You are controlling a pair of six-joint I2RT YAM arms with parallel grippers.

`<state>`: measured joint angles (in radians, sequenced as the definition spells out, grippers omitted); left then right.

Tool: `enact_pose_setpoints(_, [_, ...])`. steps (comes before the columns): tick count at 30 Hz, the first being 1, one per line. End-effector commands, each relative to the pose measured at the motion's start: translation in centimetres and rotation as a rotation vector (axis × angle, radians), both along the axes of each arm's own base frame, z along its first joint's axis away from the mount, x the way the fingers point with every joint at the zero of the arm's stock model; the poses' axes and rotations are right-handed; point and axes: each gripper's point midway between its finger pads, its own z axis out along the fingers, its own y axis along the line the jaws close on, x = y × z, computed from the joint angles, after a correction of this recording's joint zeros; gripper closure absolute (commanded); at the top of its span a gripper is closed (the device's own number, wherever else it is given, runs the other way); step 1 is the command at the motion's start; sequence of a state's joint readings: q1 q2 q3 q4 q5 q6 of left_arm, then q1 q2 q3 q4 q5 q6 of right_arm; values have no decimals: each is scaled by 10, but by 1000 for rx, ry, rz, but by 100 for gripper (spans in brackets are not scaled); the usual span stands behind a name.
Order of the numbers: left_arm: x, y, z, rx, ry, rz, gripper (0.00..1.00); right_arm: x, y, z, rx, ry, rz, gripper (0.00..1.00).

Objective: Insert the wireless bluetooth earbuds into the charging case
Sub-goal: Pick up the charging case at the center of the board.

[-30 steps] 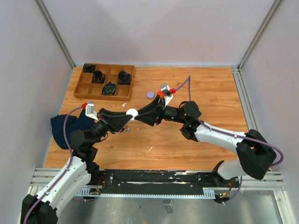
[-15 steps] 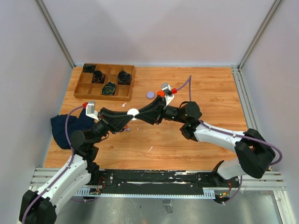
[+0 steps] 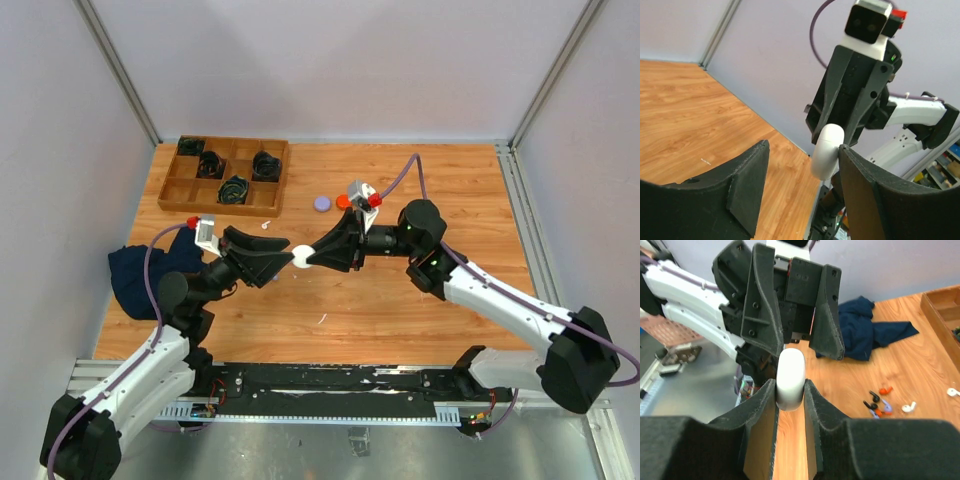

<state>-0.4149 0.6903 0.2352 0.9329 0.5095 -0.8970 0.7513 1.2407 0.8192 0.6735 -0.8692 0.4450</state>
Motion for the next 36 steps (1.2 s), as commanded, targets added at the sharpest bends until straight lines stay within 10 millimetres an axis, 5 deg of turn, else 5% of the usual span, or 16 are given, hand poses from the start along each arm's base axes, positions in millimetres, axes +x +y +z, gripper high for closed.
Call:
enact_pose_setpoints(1, [-2, -10, 11, 90, -91, -40, 37, -8, -21, -9, -164, -151, 30, 90])
enact_pose_setpoints(9, [-8, -30, 6, 212, -157, -186, 36, -8, -38, -13, -320, -179, 40, 90])
enact_pose_setpoints(21, [-16, -48, -9, 294, -190, -345, 37, 6, -37, -18, -423, -180, 33, 91])
enact_pose_setpoints(36, [-16, -60, -21, 322, -200, -383, 65, 14, -32, -22, -448, -171, 34, 90])
